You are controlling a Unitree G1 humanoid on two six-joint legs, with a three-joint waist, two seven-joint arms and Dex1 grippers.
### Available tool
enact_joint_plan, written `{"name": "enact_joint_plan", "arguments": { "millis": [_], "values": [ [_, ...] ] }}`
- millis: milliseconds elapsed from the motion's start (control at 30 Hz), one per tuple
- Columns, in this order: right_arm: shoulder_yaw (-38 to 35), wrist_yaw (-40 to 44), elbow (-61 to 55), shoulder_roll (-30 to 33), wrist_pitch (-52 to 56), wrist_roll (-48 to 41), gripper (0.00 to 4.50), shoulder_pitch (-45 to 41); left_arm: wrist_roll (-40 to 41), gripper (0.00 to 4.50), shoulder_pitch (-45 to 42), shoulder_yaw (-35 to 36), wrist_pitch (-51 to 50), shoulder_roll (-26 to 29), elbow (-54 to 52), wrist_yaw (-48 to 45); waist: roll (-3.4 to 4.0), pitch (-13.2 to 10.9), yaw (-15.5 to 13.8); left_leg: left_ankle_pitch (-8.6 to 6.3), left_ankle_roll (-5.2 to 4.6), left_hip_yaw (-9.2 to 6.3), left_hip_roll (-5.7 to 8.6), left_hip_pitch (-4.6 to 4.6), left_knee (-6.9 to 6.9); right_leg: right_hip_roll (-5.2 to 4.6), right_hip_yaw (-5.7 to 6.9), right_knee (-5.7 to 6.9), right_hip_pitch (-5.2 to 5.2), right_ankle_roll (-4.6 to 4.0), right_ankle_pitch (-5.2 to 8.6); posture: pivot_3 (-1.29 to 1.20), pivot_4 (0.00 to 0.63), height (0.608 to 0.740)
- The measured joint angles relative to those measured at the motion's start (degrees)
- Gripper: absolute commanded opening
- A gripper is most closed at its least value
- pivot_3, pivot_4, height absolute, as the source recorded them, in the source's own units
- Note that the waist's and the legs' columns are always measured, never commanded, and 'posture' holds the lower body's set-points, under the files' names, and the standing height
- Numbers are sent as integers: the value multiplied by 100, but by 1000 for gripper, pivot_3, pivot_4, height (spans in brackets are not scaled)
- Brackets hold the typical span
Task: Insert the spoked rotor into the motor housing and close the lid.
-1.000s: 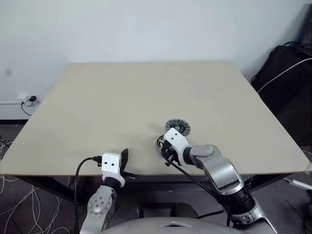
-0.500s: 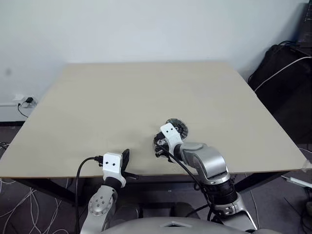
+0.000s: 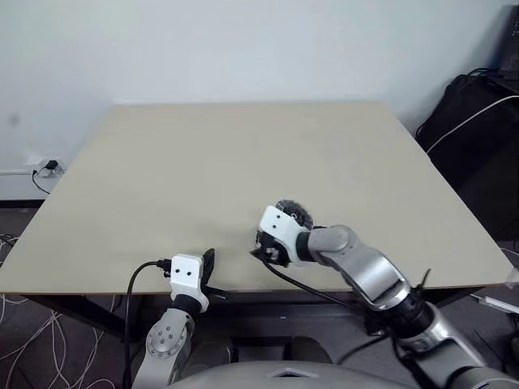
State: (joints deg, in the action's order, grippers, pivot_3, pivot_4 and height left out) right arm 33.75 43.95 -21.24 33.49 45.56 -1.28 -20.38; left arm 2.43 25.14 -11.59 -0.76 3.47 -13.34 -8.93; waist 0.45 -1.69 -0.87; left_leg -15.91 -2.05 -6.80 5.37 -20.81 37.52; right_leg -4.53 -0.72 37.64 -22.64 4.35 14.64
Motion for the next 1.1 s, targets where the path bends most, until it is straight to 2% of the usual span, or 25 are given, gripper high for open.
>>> {"name": "enact_joint_plan", "arguments": {
  "millis": [100,167,633,733,833,900,1100],
  "values": [
    [461,515,62,640,-776,373,2308,-81,0,0,-11,-8,0,0,0,-6,-13,-8,-1,0,0,0,-13,0,1,-6,0,-1,1,0,1,0,0,740],
    [646,701,164,773,-1069,601,2308,-150,0,0,-8,-10,1,0,0,-11,-20,-11,-5,1,1,1,-19,1,4,-4,0,0,2,1,0,0,0,740],
    [816,1137,1107,566,-2006,1537,2308,-424,-2,0,15,3,17,4,0,-28,-37,-22,-165,-1,0,1,-12,0,19,-3,-1,0,10,-14,-15,0,0,740],
    [811,1197,1250,499,-2108,1661,1674,-434,-2,0,16,6,30,4,1,-24,-35,-21,-161,-1,1,1,-13,1,19,-2,-2,1,10,-13,-15,0,0,740],
    [781,1251,1388,456,-2187,1714,654,-476,-3,0,23,10,58,4,1,-19,-36,-20,-162,0,1,1,-14,3,21,-1,-1,1,13,-12,-14,0,0,740],
    [767,1336,1399,454,-2239,1729,154,-470,-3,0,43,31,99,4,2,-14,-36,-21,-161,-1,1,1,-16,4,25,0,-1,2,15,-8,-12,0,0,740],
    [687,1363,1414,431,-2246,1808,105,-390,-2,0,46,50,127,4,28,-17,-36,-20,-162,-4,9,4,-19,4,35,1,-2,3,18,1,-10,0,0,740]
  ]
}}
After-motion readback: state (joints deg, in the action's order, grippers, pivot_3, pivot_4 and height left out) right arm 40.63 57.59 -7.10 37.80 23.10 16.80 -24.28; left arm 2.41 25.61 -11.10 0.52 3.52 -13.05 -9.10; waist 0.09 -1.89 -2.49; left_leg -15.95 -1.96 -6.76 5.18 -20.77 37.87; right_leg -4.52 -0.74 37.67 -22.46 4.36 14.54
